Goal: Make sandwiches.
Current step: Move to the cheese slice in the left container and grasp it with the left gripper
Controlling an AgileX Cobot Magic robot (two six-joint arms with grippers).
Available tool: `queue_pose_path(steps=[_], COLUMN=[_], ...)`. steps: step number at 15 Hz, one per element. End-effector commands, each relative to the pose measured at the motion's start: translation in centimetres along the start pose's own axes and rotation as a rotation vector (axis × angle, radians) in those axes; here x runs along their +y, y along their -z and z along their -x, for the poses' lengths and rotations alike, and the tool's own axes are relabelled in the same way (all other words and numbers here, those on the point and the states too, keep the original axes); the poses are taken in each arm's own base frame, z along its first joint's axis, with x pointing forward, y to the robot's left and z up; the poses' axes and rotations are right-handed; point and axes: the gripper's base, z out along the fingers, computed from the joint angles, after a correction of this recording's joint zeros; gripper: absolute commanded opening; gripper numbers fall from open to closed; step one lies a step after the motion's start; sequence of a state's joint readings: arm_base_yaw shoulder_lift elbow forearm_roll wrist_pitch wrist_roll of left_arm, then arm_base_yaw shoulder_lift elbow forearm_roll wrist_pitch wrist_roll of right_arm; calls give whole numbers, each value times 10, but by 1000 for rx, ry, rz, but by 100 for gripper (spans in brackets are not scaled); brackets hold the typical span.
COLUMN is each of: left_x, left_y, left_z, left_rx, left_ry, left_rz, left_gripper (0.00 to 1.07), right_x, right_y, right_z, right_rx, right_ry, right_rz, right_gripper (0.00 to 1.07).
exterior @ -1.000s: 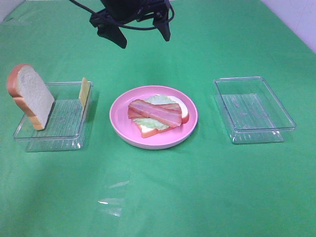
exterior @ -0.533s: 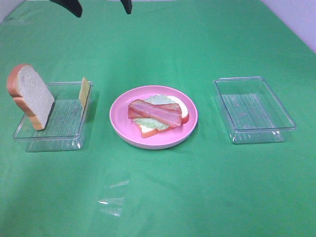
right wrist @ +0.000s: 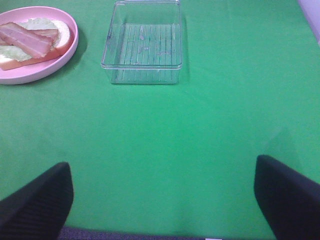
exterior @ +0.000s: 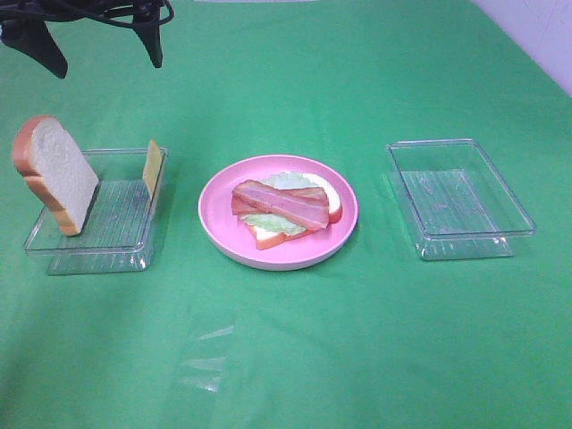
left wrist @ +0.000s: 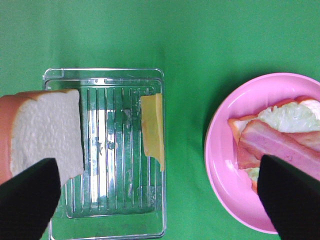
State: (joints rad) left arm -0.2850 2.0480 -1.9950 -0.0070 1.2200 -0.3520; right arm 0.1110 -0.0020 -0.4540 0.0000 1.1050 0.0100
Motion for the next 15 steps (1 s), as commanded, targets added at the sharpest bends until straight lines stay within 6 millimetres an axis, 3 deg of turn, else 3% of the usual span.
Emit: queue_pose_path(steps=[1, 12, 15], left_x=[2, 1, 1], left_y=[-13, -117, -129], left_z=[-10, -22, -22], left_rx=[125, 293, 286], left_ry=[35, 72, 83], left_rz=[37, 52, 50], left_gripper=[101, 101, 100], right_x=[0, 0, 0], right_y=[2, 2, 2], right_z=[-3, -3, -3], right_rx=[-28, -28, -28], right_ry=[7, 7, 7], right_rz=[-4, -4, -4], right_gripper=[96, 96, 96])
